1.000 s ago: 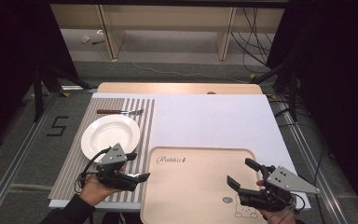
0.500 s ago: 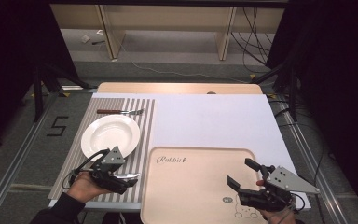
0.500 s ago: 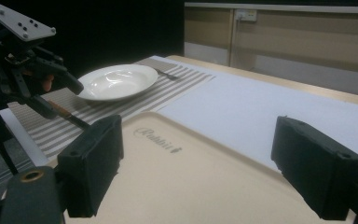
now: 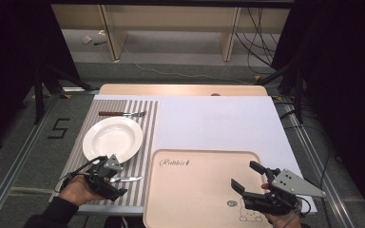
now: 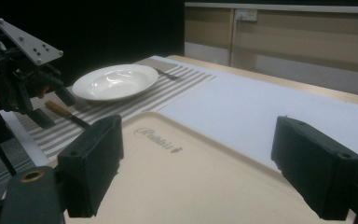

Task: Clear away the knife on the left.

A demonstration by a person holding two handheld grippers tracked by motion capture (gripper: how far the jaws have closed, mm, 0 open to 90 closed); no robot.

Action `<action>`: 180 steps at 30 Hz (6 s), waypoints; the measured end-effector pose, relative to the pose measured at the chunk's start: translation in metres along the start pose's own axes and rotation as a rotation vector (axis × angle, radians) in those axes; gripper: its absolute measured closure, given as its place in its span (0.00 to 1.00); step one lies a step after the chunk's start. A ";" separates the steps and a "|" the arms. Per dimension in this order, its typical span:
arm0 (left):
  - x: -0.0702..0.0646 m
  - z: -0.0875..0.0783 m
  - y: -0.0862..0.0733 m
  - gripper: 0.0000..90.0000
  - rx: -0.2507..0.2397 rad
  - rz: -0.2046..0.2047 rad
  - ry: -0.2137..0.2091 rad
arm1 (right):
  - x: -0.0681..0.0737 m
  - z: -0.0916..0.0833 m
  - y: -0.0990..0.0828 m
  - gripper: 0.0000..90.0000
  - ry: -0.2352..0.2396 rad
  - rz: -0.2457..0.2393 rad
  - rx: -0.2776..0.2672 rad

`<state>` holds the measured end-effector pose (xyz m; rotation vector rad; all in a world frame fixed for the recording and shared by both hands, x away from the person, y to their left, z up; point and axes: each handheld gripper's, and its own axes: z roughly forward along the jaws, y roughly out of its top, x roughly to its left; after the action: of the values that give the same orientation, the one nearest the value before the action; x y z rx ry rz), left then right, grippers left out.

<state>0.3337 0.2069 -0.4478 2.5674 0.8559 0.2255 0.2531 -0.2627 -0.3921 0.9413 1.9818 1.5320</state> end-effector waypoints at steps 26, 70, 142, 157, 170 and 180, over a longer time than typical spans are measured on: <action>0.035 0.006 -0.022 0.42 0.135 -0.109 0.076 | 0.001 0.001 0.000 0.20 0.001 -0.002 0.003; 0.035 0.006 -0.017 0.85 0.213 -0.110 0.010 | 0.001 0.001 0.000 0.20 0.002 -0.004 0.005; -0.045 0.008 0.063 0.85 -0.196 -0.209 -0.368 | 0.001 0.002 -0.001 0.20 0.002 -0.001 0.006; -0.059 0.026 0.076 0.85 -0.150 -0.233 -0.405 | 0.000 0.002 -0.001 0.20 0.001 0.001 0.008; -0.070 0.042 0.080 0.85 -0.091 -0.218 -0.415 | 0.001 0.001 -0.001 0.20 0.001 0.001 0.008; -0.073 0.053 0.079 0.85 -0.041 -0.223 -0.416 | 0.001 0.001 -0.001 0.20 0.002 0.000 0.006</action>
<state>0.3326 0.0877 -0.4622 2.3303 0.9471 -0.3424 0.2534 -0.2616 -0.3931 0.9421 1.9897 1.5281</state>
